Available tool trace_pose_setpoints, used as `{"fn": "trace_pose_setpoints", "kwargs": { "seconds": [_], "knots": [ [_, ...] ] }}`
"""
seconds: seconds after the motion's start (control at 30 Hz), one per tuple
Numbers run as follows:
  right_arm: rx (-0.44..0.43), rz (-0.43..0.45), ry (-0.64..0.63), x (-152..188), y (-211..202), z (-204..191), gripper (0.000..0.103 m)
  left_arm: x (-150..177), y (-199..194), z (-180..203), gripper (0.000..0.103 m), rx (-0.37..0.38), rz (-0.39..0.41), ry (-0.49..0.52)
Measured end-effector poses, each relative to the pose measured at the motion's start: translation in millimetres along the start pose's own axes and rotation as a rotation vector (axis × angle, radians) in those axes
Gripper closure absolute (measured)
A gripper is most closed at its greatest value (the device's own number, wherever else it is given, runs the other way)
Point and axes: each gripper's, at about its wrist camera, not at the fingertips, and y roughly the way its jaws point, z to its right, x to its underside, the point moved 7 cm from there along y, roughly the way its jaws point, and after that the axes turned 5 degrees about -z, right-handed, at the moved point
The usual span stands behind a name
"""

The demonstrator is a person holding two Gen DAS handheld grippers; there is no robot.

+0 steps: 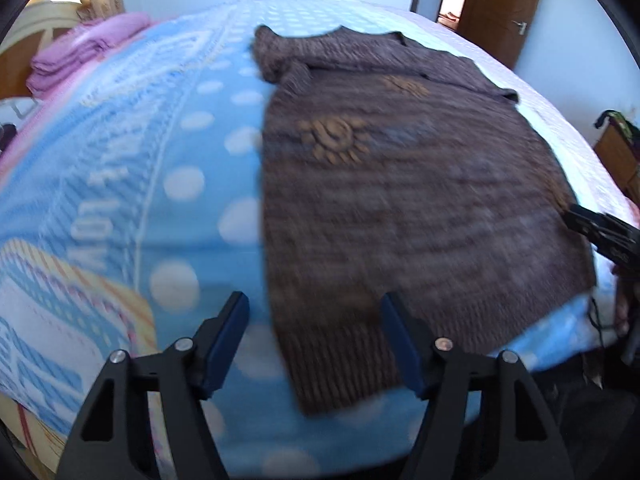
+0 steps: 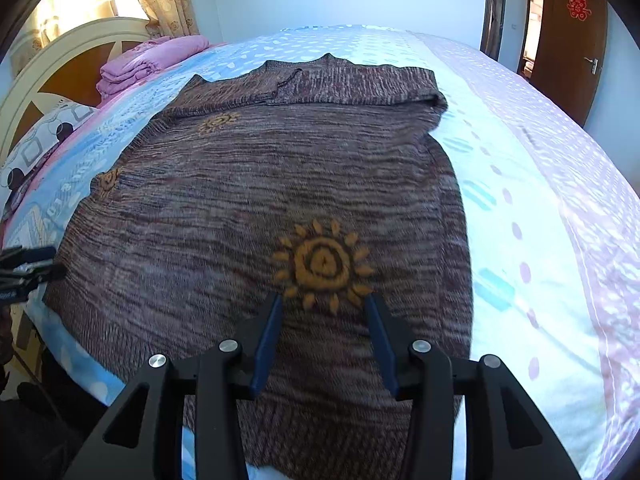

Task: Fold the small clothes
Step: 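Close the left gripper on the sweater hem while the right gripper grasps the hem too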

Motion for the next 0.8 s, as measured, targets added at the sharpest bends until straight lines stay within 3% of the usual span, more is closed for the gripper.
{"fn": "trace_pose_setpoints", "kwargs": {
  "seconds": [0.2, 0.3, 0.4, 0.47, 0.67, 0.8],
  "knots": [
    [-0.003, -0.006, 0.006, 8, -4, 3, 0.056, 24, -2, 12, 0.035, 0.029, -0.017, 0.014],
    [-0.010, -0.012, 0.013, 10, -6, 4, 0.056, 24, 3, 20, 0.045, 0.007, -0.001, 0.038],
    [-0.022, -0.015, 0.034, 12, -11, 9, 0.056, 23, 3, 20, 0.066, -0.009, 0.022, 0.049],
    [-0.025, 0.001, 0.069, 15, -20, 19, 0.056, 21, 0, 20, 0.093, 0.027, 0.026, 0.050],
    [0.000, 0.058, 0.156, 33, -53, 51, 0.056, 19, -15, 26, 0.093, 0.081, 0.055, 0.066],
    [-0.047, 0.017, 0.195, 52, -54, 57, 0.056, 17, -27, 27, 0.093, 0.091, 0.082, 0.076]
  ]
}}
